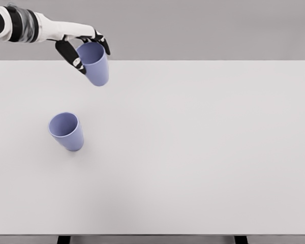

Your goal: Place the right cup on the left cup with left arm

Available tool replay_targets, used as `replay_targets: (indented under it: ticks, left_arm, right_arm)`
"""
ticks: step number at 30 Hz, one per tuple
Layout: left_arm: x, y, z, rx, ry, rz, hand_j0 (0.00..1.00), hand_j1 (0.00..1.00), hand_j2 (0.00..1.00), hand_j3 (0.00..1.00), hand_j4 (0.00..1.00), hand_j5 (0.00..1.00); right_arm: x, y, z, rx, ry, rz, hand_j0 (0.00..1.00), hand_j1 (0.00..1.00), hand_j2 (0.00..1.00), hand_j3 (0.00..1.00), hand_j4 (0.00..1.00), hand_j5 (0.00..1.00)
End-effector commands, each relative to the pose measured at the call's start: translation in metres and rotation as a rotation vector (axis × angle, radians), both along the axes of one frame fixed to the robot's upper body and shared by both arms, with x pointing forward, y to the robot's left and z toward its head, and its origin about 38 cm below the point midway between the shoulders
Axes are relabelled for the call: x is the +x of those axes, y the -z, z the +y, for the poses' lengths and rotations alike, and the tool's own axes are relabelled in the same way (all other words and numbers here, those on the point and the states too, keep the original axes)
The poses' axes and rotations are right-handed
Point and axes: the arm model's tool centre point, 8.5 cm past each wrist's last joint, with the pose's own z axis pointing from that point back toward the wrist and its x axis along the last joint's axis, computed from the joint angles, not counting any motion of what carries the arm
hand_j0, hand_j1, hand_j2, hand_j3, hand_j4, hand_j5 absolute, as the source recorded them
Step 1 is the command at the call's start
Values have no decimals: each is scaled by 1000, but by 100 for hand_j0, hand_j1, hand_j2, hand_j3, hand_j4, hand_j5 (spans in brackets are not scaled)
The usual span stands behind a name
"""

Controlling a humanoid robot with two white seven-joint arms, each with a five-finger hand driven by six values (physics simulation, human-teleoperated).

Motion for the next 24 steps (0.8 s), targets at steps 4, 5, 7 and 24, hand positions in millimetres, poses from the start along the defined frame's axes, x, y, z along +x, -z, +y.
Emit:
replay_targets:
  ticks: [4, 5, 7, 24]
  left_arm:
    - [-15, -7, 7, -8, 22, -4, 70, 70, 70, 70, 70, 70]
    - [-19, -8, 13, -9, 17, -7, 70, 70, 70, 70, 70, 70]
    - [-22, -10, 18, -6, 16, -11, 70, 70, 70, 70, 70, 70]
    - [-66, -34, 45, -17, 41, -49, 70, 70, 70, 70, 70, 70]
  right_arm:
    - [0, 0, 0, 0, 0, 0, 100, 100, 100, 100, 100, 100]
    - [-1, 0, 0, 0, 0, 1, 100, 100, 100, 100, 100, 100]
    - [-1, 0, 0, 0, 0, 1, 100, 100, 100, 100, 100, 100]
    - [0, 0, 0, 0, 0, 0, 100, 100, 100, 100, 100, 100]
